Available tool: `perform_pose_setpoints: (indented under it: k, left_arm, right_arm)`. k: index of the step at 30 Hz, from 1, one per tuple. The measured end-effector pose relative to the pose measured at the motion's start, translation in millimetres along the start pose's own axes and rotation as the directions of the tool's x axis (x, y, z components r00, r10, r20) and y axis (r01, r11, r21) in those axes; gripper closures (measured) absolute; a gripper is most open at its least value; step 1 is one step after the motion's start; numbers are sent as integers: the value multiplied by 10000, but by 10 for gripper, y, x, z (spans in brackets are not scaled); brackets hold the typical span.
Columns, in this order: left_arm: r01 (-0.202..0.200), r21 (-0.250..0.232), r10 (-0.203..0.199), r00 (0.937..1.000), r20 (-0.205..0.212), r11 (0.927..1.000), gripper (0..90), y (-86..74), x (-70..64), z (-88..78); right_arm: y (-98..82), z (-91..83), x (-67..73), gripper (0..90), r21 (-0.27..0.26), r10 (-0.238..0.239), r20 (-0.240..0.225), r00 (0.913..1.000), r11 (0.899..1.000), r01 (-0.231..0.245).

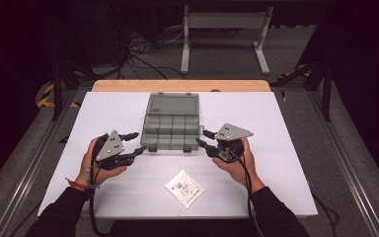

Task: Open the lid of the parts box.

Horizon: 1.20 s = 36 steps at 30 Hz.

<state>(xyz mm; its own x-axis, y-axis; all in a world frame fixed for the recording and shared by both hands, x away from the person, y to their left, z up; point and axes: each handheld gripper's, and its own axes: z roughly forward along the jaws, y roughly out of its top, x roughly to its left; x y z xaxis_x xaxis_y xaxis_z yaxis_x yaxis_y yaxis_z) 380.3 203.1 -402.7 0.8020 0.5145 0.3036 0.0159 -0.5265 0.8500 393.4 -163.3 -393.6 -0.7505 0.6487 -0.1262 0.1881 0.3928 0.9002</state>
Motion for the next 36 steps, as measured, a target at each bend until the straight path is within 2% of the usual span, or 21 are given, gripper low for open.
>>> perform_pose_setpoints:
  k: [5, 7, 8, 11, 14, 15, 17, 23, 27, 29, 33, 35, 36]
  left_arm:
    - [221, -75, -221, 9997, -42, 9997, 346, -64, -33, -47]
    - [282, 53, -281, 9996, -49, 9996, 283, -101, -46, -51]
    - [354, 60, -353, 9993, -120, 9994, 246, -124, -57, -49]
    - [695, 116, -693, 9975, -165, 9975, 173, -211, -90, -67]
    - [788, 156, -783, 9964, -320, 9968, 117, -288, -142, -116]
    - [992, 118, -988, 9946, -330, 9950, 105, -313, -158, -137]
    - [1122, 100, -1118, 9932, -322, 9936, 81, -360, -181, -186]
    - [1329, 19, -1328, 9909, -206, 9911, 67, -439, -214, -300]
    - [1466, 71, -1464, 9890, -224, 9892, 66, -491, -241, -352]
    - [1599, 130, -1597, 9871, -128, 9871, 66, -517, -255, -371]
    - [1677, 206, -1673, 9857, -202, 9856, 68, -544, -280, -390]
    - [1884, 81, -1884, 9821, -38, 9821, 65, -559, -303, -412]
    - [1849, 113, -1848, 9827, -71, 9827, 62, -565, -312, -419]
  right_arm:
    - [-54, -75, 42, 472, 14, -69, -81, 9999, 10000, 70]
    - [-79, -107, 56, 440, -82, -19, -148, 9999, 10000, 18]
    - [-90, -123, 64, 389, -44, -49, -105, 9999, 10000, 48]
    - [-130, -147, 88, 318, 102, -10, 32, 10000, 9999, 10]
    - [-186, -174, 132, 223, 396, -174, 428, 9989, 9991, 157]
    - [-204, -188, 140, 203, 407, -124, 492, 9987, 9991, 104]
    - [-240, -223, 146, 162, 325, 191, 460, 9988, 9993, -206]
    - [-304, -322, 187, 134, 551, 320, 513, 9982, 9979, -349]
    - [-380, -382, 228, 127, 779, 89, 689, 9976, 9969, -142]
    - [-416, -407, 246, 121, 886, 93, 624, 9980, 9960, -148]
    - [-489, -442, 287, 121, 1298, -424, 979, 9943, 9911, 295]
    - [-523, -466, 294, 121, 1206, -282, 847, 9960, 9925, 179]
    - [-541, -477, 302, 121, 1258, -355, 871, 9956, 9918, 244]
